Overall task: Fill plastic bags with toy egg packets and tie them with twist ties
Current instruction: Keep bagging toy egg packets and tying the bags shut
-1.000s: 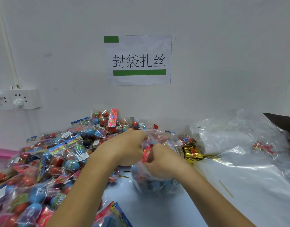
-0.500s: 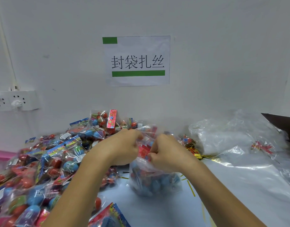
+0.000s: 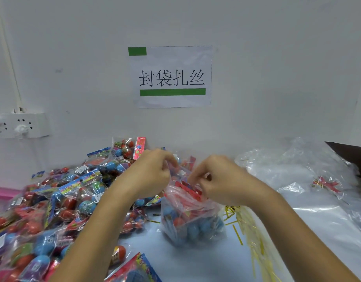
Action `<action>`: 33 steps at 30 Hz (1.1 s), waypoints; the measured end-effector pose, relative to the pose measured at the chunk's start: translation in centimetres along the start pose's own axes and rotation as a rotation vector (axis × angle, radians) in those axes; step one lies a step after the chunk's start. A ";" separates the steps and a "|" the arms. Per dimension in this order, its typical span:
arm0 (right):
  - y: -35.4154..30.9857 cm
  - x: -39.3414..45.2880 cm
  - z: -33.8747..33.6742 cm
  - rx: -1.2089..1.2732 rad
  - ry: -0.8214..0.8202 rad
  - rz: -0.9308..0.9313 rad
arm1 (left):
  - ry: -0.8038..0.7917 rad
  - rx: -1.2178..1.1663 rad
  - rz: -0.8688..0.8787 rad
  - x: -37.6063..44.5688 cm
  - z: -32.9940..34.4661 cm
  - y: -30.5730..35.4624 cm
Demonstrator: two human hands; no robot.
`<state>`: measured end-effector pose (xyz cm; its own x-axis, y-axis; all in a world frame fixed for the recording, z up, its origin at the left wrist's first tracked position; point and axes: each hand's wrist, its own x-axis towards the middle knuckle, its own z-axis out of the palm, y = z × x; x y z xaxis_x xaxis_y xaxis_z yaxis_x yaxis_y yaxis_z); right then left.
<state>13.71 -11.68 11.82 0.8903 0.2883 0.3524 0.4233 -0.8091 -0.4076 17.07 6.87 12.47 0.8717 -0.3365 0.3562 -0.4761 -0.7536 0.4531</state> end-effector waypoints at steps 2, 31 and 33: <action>-0.3 0.0 1.1 -0.105 -0.153 -0.014 | 0.021 -0.029 0.006 0.0 0.1 0.2; 2.7 0.0 -1.9 0.072 0.276 0.192 | 0.356 -0.458 0.006 -0.2 -0.5 0.9; 2.6 0.2 -1.3 0.037 0.264 0.287 | 0.362 -0.485 0.021 -0.1 -0.2 0.9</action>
<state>14.78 -14.44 11.94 0.9017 -0.0927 0.4224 0.1734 -0.8173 -0.5495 16.51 6.38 13.03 0.8071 -0.0715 0.5860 -0.5659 -0.3765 0.7335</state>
